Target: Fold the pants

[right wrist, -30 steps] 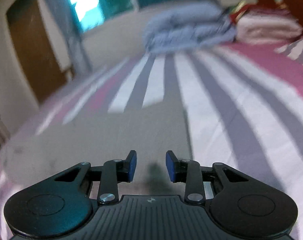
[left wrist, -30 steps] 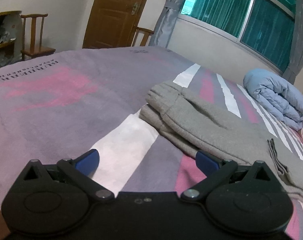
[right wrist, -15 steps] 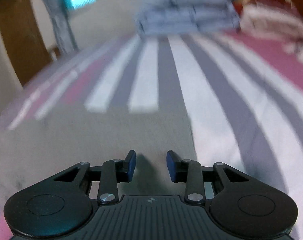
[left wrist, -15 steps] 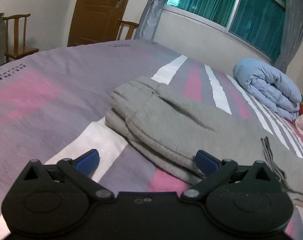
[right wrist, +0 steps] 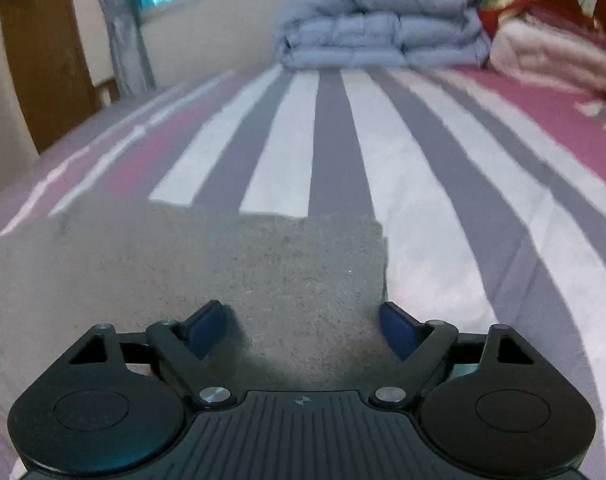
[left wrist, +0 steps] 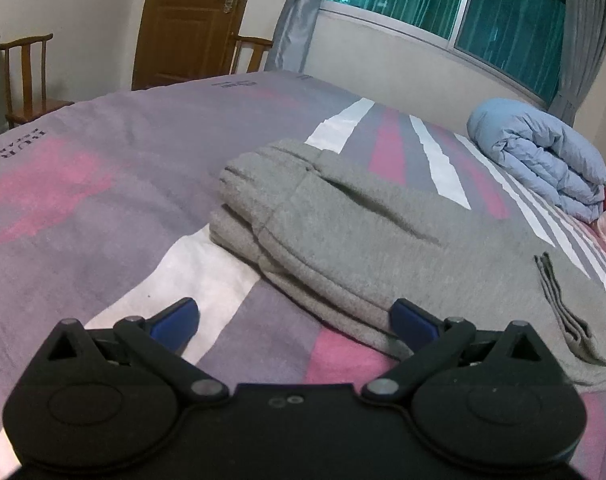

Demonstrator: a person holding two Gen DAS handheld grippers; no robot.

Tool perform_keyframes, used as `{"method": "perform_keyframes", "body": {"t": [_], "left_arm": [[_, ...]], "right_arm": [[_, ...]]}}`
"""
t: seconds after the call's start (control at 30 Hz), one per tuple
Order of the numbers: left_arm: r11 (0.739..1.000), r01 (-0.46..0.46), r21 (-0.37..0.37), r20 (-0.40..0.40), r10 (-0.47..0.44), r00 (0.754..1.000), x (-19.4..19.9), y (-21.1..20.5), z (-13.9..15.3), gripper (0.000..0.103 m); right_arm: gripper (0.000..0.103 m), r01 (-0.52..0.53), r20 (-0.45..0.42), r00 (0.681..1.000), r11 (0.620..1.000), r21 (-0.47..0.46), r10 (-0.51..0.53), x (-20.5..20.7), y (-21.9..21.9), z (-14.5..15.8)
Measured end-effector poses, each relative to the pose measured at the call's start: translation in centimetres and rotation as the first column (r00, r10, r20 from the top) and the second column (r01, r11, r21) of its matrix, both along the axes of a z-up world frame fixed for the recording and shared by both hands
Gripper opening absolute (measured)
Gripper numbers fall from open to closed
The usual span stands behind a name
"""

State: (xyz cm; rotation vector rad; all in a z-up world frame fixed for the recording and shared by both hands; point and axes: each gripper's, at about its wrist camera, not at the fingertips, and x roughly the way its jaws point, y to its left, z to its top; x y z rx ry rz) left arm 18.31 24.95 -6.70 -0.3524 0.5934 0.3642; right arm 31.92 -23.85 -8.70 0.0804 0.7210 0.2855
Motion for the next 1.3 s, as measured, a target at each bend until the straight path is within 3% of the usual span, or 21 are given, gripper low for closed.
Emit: {"method": "perform_keyframes", "body": {"t": [0.1, 0.23, 0.37, 0.47, 0.5, 0.6, 0.67, 0.73, 0.8, 0.83, 0.93, 1.0, 1.03, 1.1, 1.2, 1.3], "left_arm": [[1.0, 0.001, -0.006, 0.0, -0.001, 1.0, 0.1, 0.1, 0.1, 0.097], [1.0, -0.008, -0.016, 0.006, 0.008, 1.0, 0.0, 0.1, 0.2, 0.097], [0.997, -0.004, -0.071, 0.033, 0.006, 0.999, -0.2, 0.2, 0.4, 0.097], [0.994, -0.005, -0.109, 0.041, 0.009, 0.999, -0.2, 0.4, 0.4, 0.097], [0.994, -0.007, -0.111, 0.038, 0.012, 0.999, -0.2, 0.4, 0.3, 0.097], [0.993, -0.014, -0.116, 0.034, 0.018, 0.999, -0.4, 0.2, 0.2, 0.097], [0.993, -0.013, -0.117, 0.031, 0.017, 0.999, -0.7, -0.1, 0.2, 0.097], [0.994, -0.002, -0.113, 0.028, 0.006, 1.0, -0.9, -0.1, 0.3, 0.097], [0.993, -0.002, -0.118, 0.027, 0.005, 1.0, -1.1, 0.2, 0.3, 0.097], [0.992, -0.002, -0.125, 0.031, 0.006, 1.0, -1.2, 0.3, 0.3, 0.097], [0.99, -0.009, -0.14, 0.043, 0.015, 0.999, -1.4, 0.8, 0.3, 0.097], [0.986, -0.016, -0.169, 0.061, 0.026, 0.998, -1.4, 1.1, 0.3, 0.097], [0.982, -0.012, -0.189, 0.076, 0.027, 0.997, -1.5, 1.4, 0.3, 0.096], [0.972, 0.019, -0.233, 0.115, 0.008, 0.993, -1.2, 1.8, 0.4, 0.094], [0.947, 0.049, -0.316, 0.168, 0.005, 0.986, -0.4, 3.1, 0.0, 0.08], [0.868, 0.047, -0.495, 0.21, 0.067, 0.975, 0.3, 5.5, -1.9, 0.076]], "right_arm": [[0.084, 0.002, 0.065, 0.998, 0.998, 0.057, -0.005, -1.9, -1.0, 1.8], [0.084, -0.032, 0.13, 0.991, 0.999, 0.044, 0.025, -5.5, -2.2, 2.5], [0.084, 0.003, 0.186, 0.982, 1.0, 0.014, -0.005, -10.1, -3.8, 2.4], [0.084, 0.044, 0.202, 0.978, 0.997, 0.056, -0.054, -11.8, -4.6, 2.8], [0.084, 0.014, 0.217, 0.976, 0.996, 0.084, -0.032, -12.4, -4.4, 3.1], [0.084, -0.11, 0.203, 0.975, 0.988, 0.11, 0.086, -12.6, -2.3, 3.6], [0.084, -0.178, 0.21, 0.965, 0.981, 0.074, 0.159, -12.6, 0.1, 3.1], [0.084, -0.16, 0.175, 0.973, 0.987, 0.026, 0.153, -11.9, 2.0, 2.0], [0.085, -0.115, 0.048, 0.992, 0.993, -0.014, 0.116, -10.2, 3.1, -0.1], [0.085, -0.109, 0.054, 0.992, 0.994, -0.015, 0.11, -10.3, 3.4, 0.0], [0.085, -0.117, 0.145, 0.983, 0.992, 0.047, 0.109, -11.8, 3.6, 2.0], [0.085, -0.128, 0.232, 0.965, 0.992, 0.02, 0.12, -12.7, 4.2, 2.9], [0.085, -0.132, 0.208, 0.969, 0.991, -0.018, 0.133, -12.3, 4.9, 2.4], [0.085, -0.148, 0.047, 0.988, 0.987, -0.059, 0.15, -10.5, 5.8, 0.7], [0.085, -0.147, 0.168, 0.975, 0.989, 0.008, 0.144, -12.3, 4.7, 2.5], [0.085, -0.163, 0.227, 0.96, 0.986, -0.016, 0.163, -13.8, 4.2, 4.1]]}}
